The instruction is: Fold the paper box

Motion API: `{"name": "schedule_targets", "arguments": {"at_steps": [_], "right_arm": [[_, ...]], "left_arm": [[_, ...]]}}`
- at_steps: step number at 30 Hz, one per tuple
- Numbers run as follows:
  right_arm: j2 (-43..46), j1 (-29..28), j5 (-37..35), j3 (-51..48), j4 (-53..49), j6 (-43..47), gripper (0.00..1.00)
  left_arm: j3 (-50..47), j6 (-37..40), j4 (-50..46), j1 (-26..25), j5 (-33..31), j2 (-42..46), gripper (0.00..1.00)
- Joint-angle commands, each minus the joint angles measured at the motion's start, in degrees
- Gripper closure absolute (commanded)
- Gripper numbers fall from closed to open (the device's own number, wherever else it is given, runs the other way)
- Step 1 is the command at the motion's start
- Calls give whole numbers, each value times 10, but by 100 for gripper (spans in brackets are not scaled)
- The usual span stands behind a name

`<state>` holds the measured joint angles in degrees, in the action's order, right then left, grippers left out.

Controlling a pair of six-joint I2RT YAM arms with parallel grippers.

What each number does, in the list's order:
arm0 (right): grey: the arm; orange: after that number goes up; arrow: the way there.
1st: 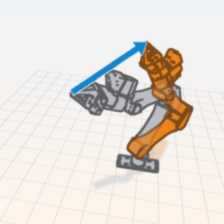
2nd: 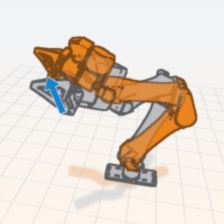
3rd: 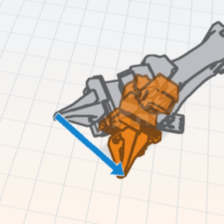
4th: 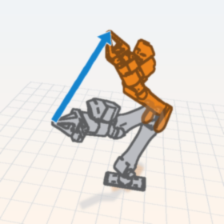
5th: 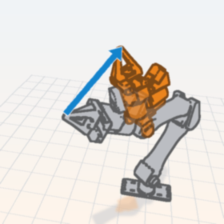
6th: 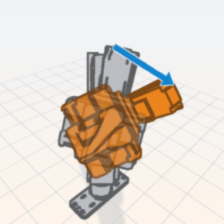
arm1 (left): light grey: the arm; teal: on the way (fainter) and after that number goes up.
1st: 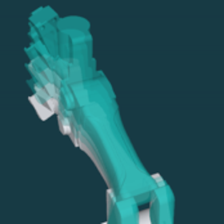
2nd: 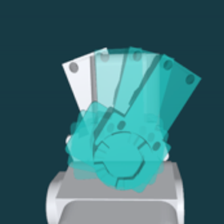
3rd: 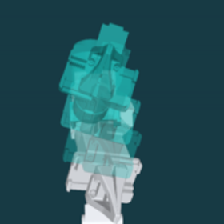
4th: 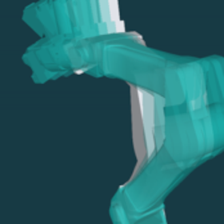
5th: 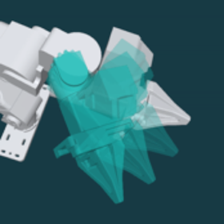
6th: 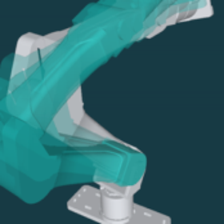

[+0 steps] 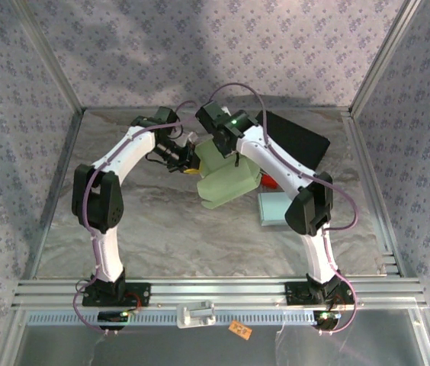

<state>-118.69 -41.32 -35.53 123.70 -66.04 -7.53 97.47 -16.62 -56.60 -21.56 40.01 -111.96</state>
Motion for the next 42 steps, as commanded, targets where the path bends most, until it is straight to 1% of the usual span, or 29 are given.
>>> {"name": "schedule_targets", "arguments": {"at_steps": [1,4,5,8,10,15,16,19,20,22,23,26,29,31,33,35,36,40,41,42], "right_arm": [[-14,-5,-103,16,-23,-5,100],[-11,-10,-86,15,-27,-21,100],[-8,-10,-60,17,-37,-28,99],[4,-3,-5,15,-40,-33,86],[9,1,15,11,-45,-33,82],[18,8,28,-9,-62,-48,81],[20,9,28,-15,-62,-49,81],[26,9,13,-23,-59,-51,93],[24,9,6,-20,-62,-50,94],[16,7,-17,-7,-75,-53,96],[11,6,-35,-2,-83,-58,100],[6,1,-76,-3,-88,-67,100],[1,-8,-100,-3,-86,-65,100],[-1,-13,-86,0,-86,-60,100],[8,-12,-45,-3,-79,-58,83],[18,-9,-24,-10,-77,-59,74],[22,-7,-19,-11,-80,-61,73],[35,-4,-9,-25,-87,-68,72],[39,-5,-10,-31,-86,-70,72],[42,-5,-14,-38,-84,-71,76]], "left_arm": [[19,2,-14,-6,6,28,100],[19,1,-14,-7,5,27,100],[19,0,-14,-7,5,27,100],[18,-2,-13,-7,3,28,100],[17,-3,-12,-7,1,28,100],[16,-10,-6,-7,-1,27,100],[17,-10,-5,-7,0,27,100],[19,-11,-5,-7,0,25,100],[19,-10,-6,-7,1,25,100],[19,-10,-7,-7,0,25,100],[19,-11,-7,-7,0,25,100],[21,-15,-7,-8,-2,27,100],[23,-17,-7,-9,-3,28,100],[22,-19,-7,-8,-4,28,100],[23,-21,-8,-9,-6,28,100],[24,-23,-9,-9,-7,26,100],[24,-24,-10,-9,-9,25,100],[25,-27,-7,-9,-10,25,100],[26,-26,-7,-9,-9,24,100],[26,-26,-7,-9,-7,22,100]]}}
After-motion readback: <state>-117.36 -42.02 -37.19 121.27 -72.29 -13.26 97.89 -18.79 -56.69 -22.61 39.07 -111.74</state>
